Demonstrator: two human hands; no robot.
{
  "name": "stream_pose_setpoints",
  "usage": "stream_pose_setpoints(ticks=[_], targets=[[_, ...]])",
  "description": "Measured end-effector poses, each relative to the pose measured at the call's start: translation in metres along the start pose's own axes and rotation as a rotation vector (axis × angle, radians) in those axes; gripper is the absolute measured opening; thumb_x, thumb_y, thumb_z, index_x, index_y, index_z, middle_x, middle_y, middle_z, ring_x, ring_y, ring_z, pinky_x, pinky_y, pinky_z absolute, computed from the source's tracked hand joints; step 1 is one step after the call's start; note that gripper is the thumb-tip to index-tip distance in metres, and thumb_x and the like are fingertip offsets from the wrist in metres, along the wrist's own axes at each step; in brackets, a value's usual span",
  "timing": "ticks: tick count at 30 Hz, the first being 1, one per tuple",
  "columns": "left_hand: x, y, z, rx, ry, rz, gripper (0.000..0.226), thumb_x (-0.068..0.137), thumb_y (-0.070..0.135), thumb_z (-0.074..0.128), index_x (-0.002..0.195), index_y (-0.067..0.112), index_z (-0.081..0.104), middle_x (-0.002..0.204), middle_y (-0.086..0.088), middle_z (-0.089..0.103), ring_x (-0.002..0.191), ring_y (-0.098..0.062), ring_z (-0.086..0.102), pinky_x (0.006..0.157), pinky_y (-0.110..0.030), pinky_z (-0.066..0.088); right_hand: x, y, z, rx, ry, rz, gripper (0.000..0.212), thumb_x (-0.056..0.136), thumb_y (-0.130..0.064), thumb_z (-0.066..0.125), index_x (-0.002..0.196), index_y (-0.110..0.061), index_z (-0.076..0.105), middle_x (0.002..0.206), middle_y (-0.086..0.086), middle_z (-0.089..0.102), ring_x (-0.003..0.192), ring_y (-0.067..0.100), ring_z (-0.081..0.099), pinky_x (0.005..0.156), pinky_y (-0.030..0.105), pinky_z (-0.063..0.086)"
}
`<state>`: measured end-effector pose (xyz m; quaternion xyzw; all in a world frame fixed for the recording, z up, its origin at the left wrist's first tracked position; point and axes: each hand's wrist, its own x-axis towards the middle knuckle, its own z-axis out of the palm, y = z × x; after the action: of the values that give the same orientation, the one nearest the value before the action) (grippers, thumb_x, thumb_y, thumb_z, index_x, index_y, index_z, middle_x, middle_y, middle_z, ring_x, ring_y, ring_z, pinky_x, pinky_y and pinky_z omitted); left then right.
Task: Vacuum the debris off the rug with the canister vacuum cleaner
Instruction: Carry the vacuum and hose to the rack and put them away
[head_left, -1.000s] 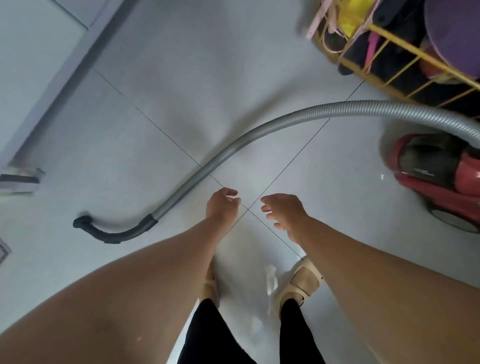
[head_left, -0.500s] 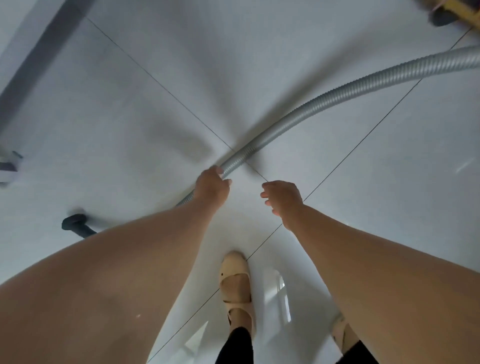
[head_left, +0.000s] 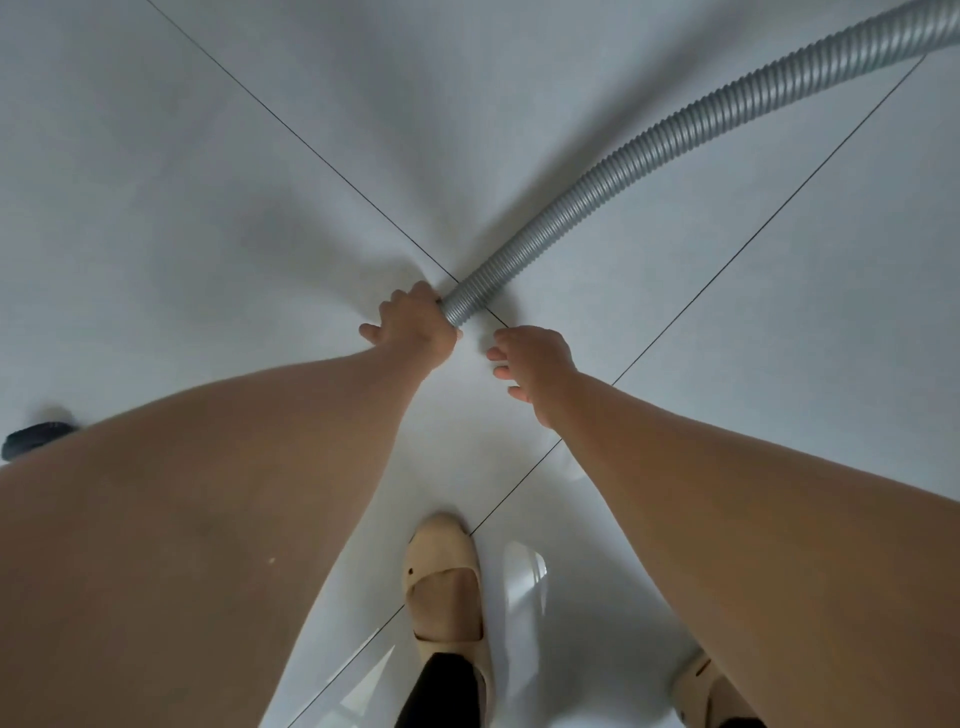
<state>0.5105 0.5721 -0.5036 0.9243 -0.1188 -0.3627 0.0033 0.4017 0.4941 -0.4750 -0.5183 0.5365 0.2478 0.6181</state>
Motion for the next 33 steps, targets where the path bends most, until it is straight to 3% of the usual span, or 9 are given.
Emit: stream_pose_setpoints(ticks=[4,8,11,14,16,23,27,30,33], targets=[[-0.023,0.015,-0.009,-0.258,0.042,-0.019,0.023,0.087,0.024,0.058,0.101,0.022,0.04,0.103,-0.001,0.063,0.099,-0.029,0.058,0.093,-0.045,0.033,-0.026,-0.006,-0.014,0.186,0.042,0.031,0.037,0.099,-0.01,0.045,0.132,0.003,0.053,0.129,0.02,0.059,0.095,0.019,0.051,0.08,0.032,0.049],[-0.044,0.038,-0.042,-0.49,0.021,-0.011,0.027,0.081,0.024,0.066,0.095,0.021,0.043,0.081,0.004,0.057,0.087,-0.028,0.06,0.087,-0.045,0.049,-0.07,-0.026,-0.025,0.294,0.046,0.146,0.03,0.097,-0.012,0.049,0.121,-0.002,0.062,0.09,0.007,0.059,0.076,0.019,0.055,0.058,0.025,0.039],[-0.074,0.073,-0.09,-0.701,0.025,0.038,0.027,0.08,0.019,0.072,0.097,0.012,0.053,0.074,0.004,0.052,0.07,-0.019,0.05,0.061,-0.028,0.042,-0.116,-0.053,-0.043,0.434,-0.044,0.253,0.022,0.1,-0.025,0.047,0.107,-0.012,0.063,0.09,0.005,0.066,0.073,0.015,0.062,0.07,0.029,0.045],[-0.109,0.11,-0.13,-0.873,0.029,0.074,0.027,0.082,0.016,0.071,0.102,0.01,0.053,0.08,0.001,0.053,0.067,-0.014,0.047,0.058,-0.024,0.039,-0.155,-0.072,-0.062,0.59,-0.182,0.337,0.041,0.104,-0.042,0.036,0.103,-0.007,0.058,0.11,0.011,0.071,0.098,0.023,0.069,0.091,0.038,0.049],[-0.13,0.136,-0.153,-0.958,0.03,0.085,0.028,0.083,0.015,0.07,0.103,0.01,0.051,0.08,0.002,0.052,0.066,-0.012,0.047,0.059,-0.023,0.038,-0.175,-0.085,-0.073,0.712,-0.208,0.374,0.058,0.102,-0.052,0.031,0.099,-0.001,0.059,0.104,0.013,0.073,0.1,0.026,0.07,0.091,0.043,0.052],[-0.207,0.203,-0.204,-1.113,-0.002,0.076,0.025,0.084,0.015,0.067,0.104,0.011,0.052,0.079,0.002,0.052,0.07,-0.014,0.048,0.064,-0.024,0.04,-0.253,-0.112,-0.129,1.274,0.001,0.374,0.052,0.101,-0.048,0.041,0.131,-0.005,0.042,0.103,0.029,0.061,0.102,0.04,0.066,0.088,0.05,0.054],[-0.251,0.24,-0.218,-1.201,-0.05,0.03,0.016,0.082,0.009,0.065,0.085,0.015,0.051,0.071,0.001,0.05,0.064,-0.016,0.048,0.069,-0.031,0.041,-0.3,-0.108,-0.17,1.414,0.163,0.371,0.03,0.101,-0.031,0.053,0.121,-0.009,0.05,0.101,0.016,0.063,0.114,0.033,0.062,0.077,0.035,0.059],[-0.289,0.276,-0.222,-1.238,-0.129,-0.015,0.013,0.078,0.012,0.065,0.079,0.016,0.052,0.071,-0.002,0.051,0.068,-0.02,0.05,0.073,-0.035,0.043,-0.325,-0.096,-0.207,1.486,0.228,0.207,0.042,0.105,-0.027,0.039,0.142,-0.008,0.037,0.142,0.014,0.046,0.132,0.033,0.046,0.083,0.034,0.05],[-0.32,0.302,-0.219,-1.257,-0.211,-0.06,0.013,0.071,0.018,0.064,0.076,0.015,0.053,0.073,-0.003,0.05,0.075,-0.025,0.051,0.076,-0.039,0.046,-0.34,-0.075,-0.243,1.736,0.339,0.331,0.036,0.097,-0.028,0.058,0.129,-0.013,0.05,0.135,0.008,0.051,0.121,0.033,0.053,0.078,0.032,0.05]])
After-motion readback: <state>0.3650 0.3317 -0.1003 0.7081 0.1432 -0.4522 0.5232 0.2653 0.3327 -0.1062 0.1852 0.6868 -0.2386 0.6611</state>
